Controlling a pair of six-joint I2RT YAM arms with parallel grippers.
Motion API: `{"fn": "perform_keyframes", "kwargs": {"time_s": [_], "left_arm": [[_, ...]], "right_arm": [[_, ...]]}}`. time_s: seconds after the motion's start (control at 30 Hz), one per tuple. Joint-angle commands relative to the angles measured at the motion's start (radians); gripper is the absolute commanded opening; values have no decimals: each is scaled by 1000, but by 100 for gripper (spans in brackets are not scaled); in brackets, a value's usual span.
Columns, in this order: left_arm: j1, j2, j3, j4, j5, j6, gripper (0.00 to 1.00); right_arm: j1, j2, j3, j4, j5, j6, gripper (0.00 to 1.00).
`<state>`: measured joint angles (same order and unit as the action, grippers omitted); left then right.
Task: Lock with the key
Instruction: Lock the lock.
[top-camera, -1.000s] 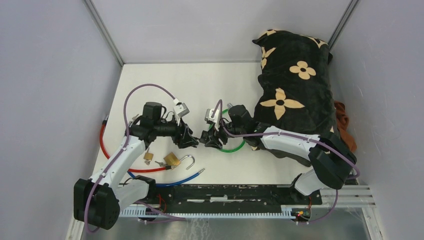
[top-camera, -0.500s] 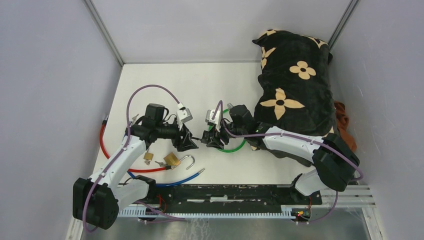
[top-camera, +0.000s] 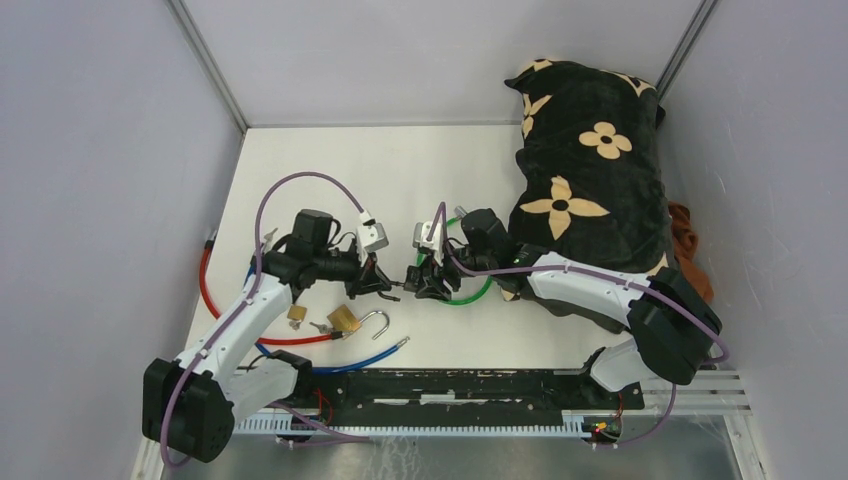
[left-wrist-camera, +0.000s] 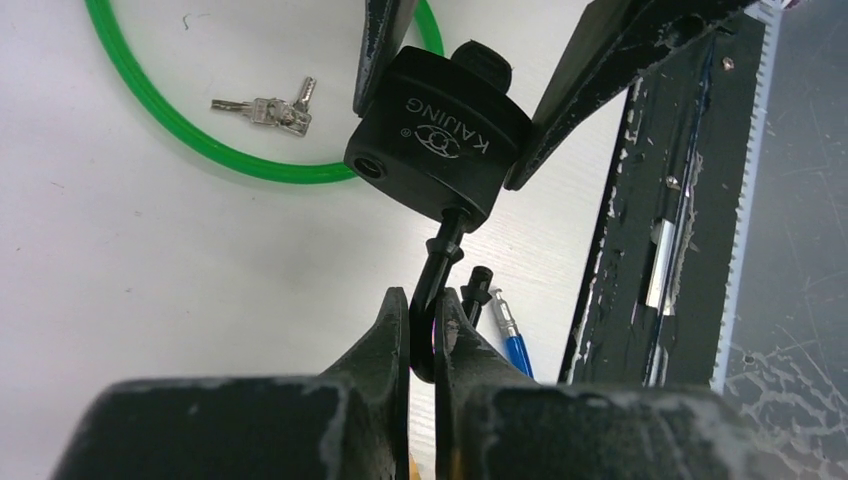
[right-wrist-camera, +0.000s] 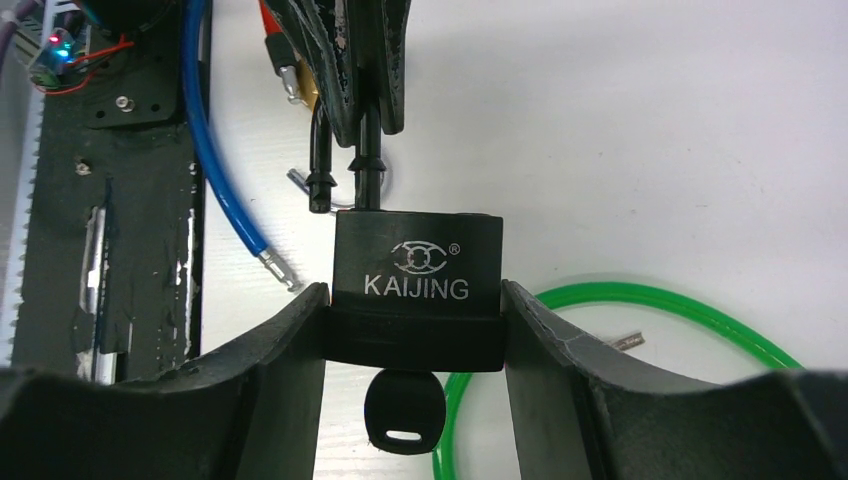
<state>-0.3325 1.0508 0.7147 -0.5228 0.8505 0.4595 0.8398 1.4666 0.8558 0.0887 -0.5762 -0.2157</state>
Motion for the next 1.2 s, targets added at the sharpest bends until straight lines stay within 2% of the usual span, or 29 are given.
{"fn": "perform_keyframes", "kwargs": {"time_s": [0.0,0.03,0.07,0.1,0.13,0.17,0.23,0.3,0.4,0.5,0.63,0.7,0.93,1.0,1.03,1.1,1.13,1.17], "left_arm": [[-16,-38,-2,-41,88,120,2],[-15,-44,3,-50,88,142,2],[-15,-50,10,-56,87,163,2],[-16,-57,19,-58,86,183,2],[-16,-65,26,-56,84,195,2],[-15,-75,32,-40,84,194,2],[-15,-79,42,-3,85,151,2],[-15,-70,42,19,106,74,2],[-16,-68,15,18,140,-3,2],[-17,-83,-7,21,136,-15,2],[-19,-98,-41,78,108,-11,2],[-25,-98,-47,102,110,-14,2],[-31,-101,-59,106,102,-2,2],[-30,-104,-63,107,102,-4,2],[-31,-104,-66,107,101,-5,2],[-31,-105,-64,104,94,-12,2],[-31,-105,-62,95,91,-7,2],[-31,-105,-59,88,86,-2,2]], "right_arm": [[6,-47,45,128,-112,5,0],[5,-38,52,114,-131,-5,4],[5,-31,58,98,-150,-17,19],[5,-26,56,92,-165,-30,39],[5,-22,44,102,-183,-38,50],[6,-23,27,121,-192,-41,73],[5,-27,-3,152,-199,-48,96],[5,-30,-22,174,-205,-52,98],[5,-45,-66,220,-213,-50,98],[5,-56,-138,297,-175,-15,98],[11,-5,-269,610,-123,180,98],[20,43,-288,709,-90,214,98],[56,218,-184,699,-93,171,80],[61,258,-159,689,-112,169,70],[60,280,-145,673,-122,168,59],[61,297,-120,634,-137,148,36],[60,293,-115,610,-135,138,14],[60,279,-116,594,-126,121,2]]}}
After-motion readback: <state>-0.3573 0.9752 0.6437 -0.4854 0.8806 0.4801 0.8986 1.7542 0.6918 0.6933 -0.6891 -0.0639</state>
